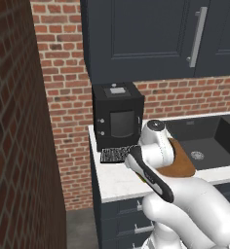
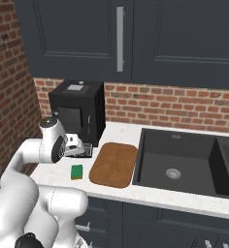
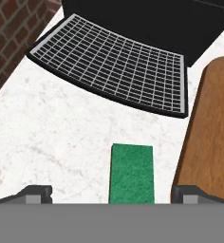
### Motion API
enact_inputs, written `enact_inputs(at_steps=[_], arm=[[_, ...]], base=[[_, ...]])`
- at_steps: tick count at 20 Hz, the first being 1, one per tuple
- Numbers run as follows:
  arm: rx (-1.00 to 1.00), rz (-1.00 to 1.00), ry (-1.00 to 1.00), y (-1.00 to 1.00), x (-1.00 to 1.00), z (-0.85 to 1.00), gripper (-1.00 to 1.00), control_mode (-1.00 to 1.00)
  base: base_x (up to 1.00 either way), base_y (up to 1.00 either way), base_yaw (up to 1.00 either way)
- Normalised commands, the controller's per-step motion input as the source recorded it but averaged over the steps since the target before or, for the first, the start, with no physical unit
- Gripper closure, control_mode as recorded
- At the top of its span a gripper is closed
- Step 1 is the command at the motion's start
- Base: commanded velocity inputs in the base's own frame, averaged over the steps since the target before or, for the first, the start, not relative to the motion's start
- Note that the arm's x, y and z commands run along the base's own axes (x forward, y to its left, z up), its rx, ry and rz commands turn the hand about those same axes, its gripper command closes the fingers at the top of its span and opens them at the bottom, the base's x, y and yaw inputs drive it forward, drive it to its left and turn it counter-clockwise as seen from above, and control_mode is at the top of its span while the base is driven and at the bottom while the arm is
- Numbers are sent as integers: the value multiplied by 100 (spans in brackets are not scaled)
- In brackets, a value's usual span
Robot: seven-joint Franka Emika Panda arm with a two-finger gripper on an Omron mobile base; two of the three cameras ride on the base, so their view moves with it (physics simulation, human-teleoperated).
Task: Pick up the sponge from the counter and clean the cutting board by briefly scrubbing or pressing down on the cutting board. Once finished, release the sponge.
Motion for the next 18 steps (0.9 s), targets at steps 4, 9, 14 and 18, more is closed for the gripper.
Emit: enact_inputs(at_steps=[4, 9, 14, 18], arm=[[0, 0, -3, 2, -8, 16, -100, -100], [0, 0, -5, 2, -13, 27, -100, -100], [0, 0, -6, 2, -17, 29, -100, -100], [0, 0, -8, 5, -18, 21, -100, -100]], base=[[0, 0, 0], [0, 0, 0], [0, 0, 0], [0, 0, 0]])
